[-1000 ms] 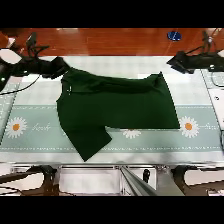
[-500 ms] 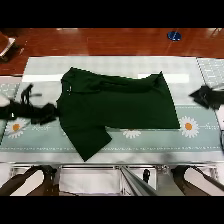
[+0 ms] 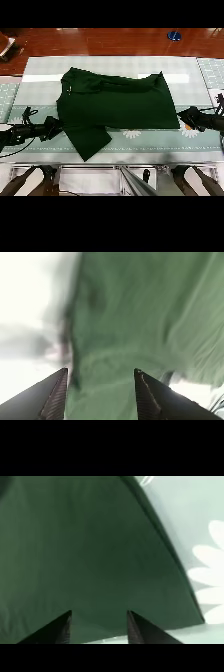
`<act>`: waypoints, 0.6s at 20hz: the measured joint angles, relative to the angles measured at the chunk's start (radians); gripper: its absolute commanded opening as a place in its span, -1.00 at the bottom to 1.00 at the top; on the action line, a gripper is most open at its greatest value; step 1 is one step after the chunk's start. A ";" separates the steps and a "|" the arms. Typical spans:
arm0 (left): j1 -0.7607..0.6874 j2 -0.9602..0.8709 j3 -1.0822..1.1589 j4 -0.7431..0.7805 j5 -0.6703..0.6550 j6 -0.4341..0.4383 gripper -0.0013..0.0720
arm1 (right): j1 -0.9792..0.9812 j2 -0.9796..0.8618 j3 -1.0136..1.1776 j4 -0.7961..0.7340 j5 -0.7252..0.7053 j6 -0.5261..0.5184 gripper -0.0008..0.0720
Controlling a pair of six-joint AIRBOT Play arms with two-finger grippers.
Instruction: Fold the shirts.
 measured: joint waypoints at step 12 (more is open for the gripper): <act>-0.098 -0.140 0.027 -0.120 0.078 0.106 -0.91 | -0.140 -0.023 -0.014 -0.197 0.008 0.156 0.16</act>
